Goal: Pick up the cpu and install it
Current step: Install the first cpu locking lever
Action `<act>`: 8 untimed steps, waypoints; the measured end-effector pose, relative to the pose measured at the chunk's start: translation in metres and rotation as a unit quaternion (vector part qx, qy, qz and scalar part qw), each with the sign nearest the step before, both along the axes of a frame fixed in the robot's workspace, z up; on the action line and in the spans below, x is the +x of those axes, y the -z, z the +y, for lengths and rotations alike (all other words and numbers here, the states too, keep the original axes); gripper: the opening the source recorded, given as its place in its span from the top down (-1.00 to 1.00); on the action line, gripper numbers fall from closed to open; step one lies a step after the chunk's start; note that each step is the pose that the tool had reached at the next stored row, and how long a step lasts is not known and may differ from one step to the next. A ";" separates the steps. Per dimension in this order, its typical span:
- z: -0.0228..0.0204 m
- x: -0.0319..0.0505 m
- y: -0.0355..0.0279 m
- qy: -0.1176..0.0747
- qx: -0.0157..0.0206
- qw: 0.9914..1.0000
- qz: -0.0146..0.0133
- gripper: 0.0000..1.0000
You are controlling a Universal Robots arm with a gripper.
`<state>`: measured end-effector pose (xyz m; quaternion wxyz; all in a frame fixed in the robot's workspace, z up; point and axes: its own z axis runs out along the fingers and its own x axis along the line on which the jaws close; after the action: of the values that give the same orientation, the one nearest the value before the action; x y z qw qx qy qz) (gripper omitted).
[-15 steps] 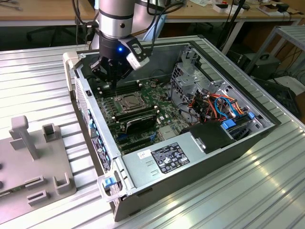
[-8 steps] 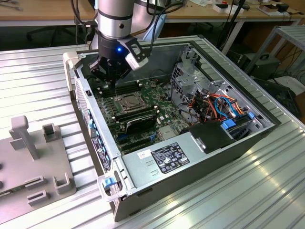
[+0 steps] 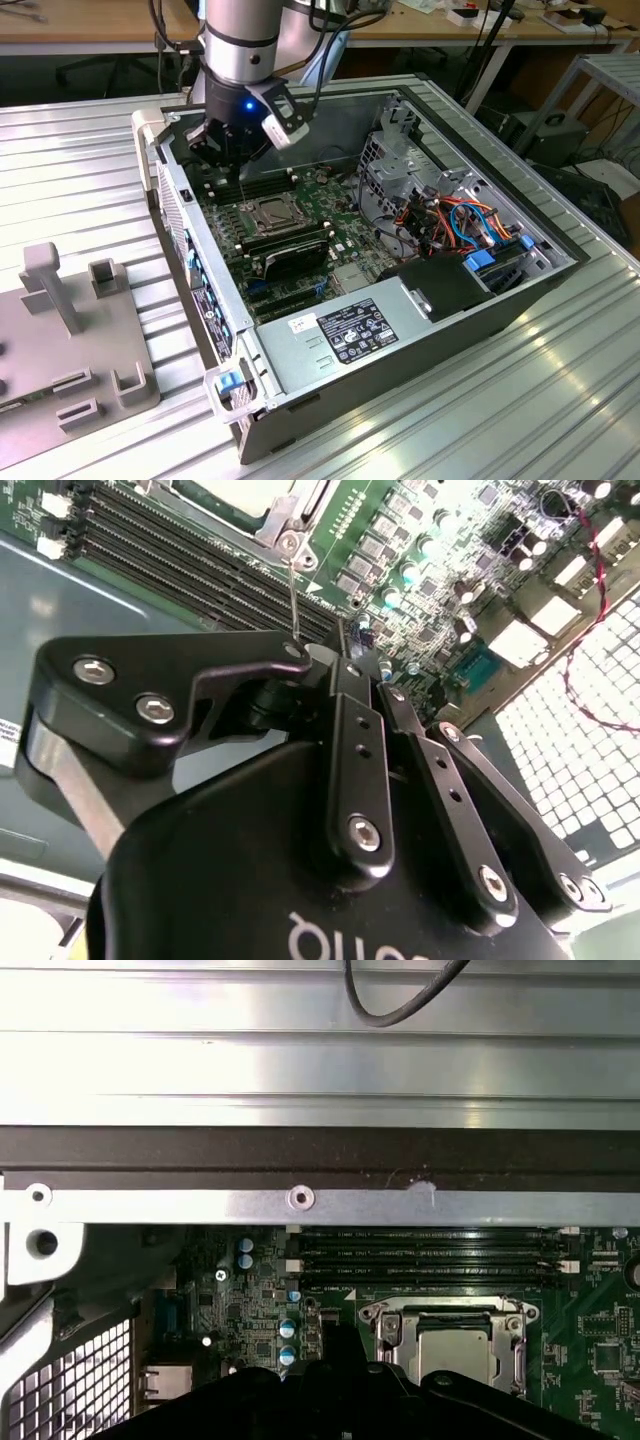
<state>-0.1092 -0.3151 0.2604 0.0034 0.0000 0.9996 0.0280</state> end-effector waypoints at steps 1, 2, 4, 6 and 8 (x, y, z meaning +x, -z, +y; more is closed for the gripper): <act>0.0005 0.0000 0.0003 0.000 0.001 1.000 0.000 0.79; 0.0014 0.0000 0.0007 0.000 0.003 1.000 0.000 0.79; 0.0034 0.0000 0.0014 0.000 0.005 1.000 0.000 0.79; 0.0045 0.0001 0.0018 0.000 0.005 1.000 0.000 0.79; 0.0046 0.0011 0.0019 0.000 0.005 1.000 0.000 0.79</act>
<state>-0.1081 -0.3105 0.2585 0.0033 0.0000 0.9994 0.0334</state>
